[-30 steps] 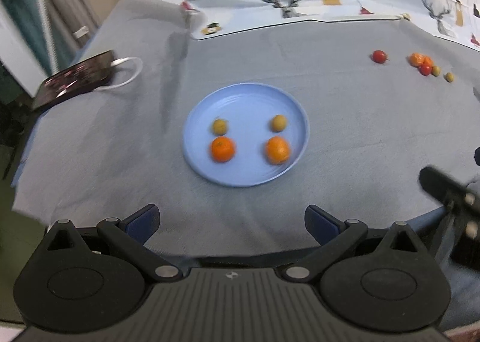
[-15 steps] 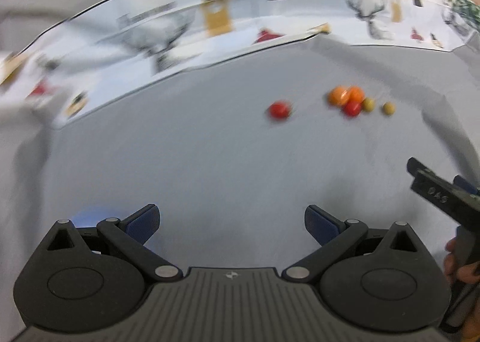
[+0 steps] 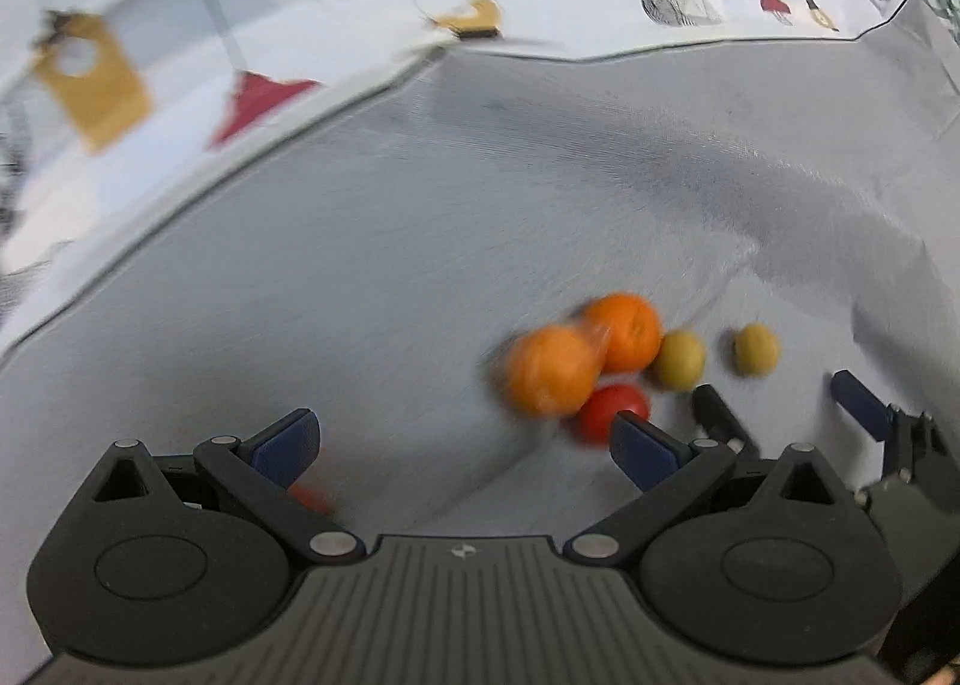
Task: Organize fruits
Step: 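Move both grippers toward the remaining fruit cluster, then grasp a bagged mandarin with the left gripper while the right gripper grasps a yellow-green fruit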
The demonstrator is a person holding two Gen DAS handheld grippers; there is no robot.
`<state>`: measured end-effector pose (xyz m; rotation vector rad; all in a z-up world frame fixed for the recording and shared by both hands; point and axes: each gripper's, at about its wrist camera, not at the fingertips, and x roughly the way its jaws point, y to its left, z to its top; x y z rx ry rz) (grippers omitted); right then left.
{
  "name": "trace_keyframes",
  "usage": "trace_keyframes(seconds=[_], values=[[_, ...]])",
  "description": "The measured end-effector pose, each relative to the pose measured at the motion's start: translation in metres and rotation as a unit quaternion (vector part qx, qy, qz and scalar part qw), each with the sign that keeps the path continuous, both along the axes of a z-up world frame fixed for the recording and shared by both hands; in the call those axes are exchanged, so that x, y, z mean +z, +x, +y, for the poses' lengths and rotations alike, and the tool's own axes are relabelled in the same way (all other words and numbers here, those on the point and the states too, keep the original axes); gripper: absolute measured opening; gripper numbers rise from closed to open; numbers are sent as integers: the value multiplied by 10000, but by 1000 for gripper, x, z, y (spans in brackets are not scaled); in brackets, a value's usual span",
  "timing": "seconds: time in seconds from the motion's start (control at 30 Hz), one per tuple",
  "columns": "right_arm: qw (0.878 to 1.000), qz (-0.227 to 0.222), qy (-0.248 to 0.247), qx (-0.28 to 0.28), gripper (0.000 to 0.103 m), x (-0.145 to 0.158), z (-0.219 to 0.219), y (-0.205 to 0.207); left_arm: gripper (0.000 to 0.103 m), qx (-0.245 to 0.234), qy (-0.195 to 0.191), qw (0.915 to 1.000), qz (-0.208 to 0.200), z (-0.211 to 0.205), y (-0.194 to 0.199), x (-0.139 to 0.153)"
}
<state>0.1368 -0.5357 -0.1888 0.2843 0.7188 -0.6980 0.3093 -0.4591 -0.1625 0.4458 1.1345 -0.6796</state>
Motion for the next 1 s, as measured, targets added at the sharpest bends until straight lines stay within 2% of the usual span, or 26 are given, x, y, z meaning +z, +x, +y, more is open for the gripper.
trace_keyframes(seconds=[0.13,0.23,0.3,0.33,0.37,0.4,0.43,0.47,0.5,0.53,0.63,0.73,0.87,1.0], values=[[9998,-127,-154,-98,102,-5,-11,6,103,-48,-111,9999,95,-17,12,-11],[9996,-145,-198,-113,102,-5,-14,9,100,92,-108,9998,109,-12,19,-13],[9996,-126,-216,-117,102,-5,-13,10,89,173,-264,9989,341,-5,24,-16],[9997,-136,-197,-106,95,-4,-13,9,75,226,-346,9981,459,-2,25,-15],[9997,-184,-171,-78,89,-2,-11,7,46,197,-349,9980,489,-1,23,-12],[9996,-206,-197,-42,71,0,-9,6,42,90,-339,9977,573,-1,19,-11],[9994,-246,-237,36,50,3,-5,5,41,81,-299,9977,596,-1,16,-11],[9992,-258,-286,103,42,4,-2,4,41,23,-282,9982,531,0,11,-12],[9990,-251,-332,140,29,5,-1,4,41,-86,-261,9989,382,-1,5,-12],[9990,-275,-330,140,26,6,0,4,41,-146,-241,9992,275,0,1,-11],[9987,-475,-174,-42,26,8,-6,-4,41,-45,-332,9991,249,6,-7,-3],[9974,-633,-233,-264,26,11,-12,-11,41,-11,-437,9990,56,19,-19,13],[9943,-858,-426,-461,26,17,-13,-17,41,203,-534,9982,-171,55,-43,41],[9920,-953,-592,-573,26,24,-11,-29,41,696,-557,9960,-92,107,-69,67]])
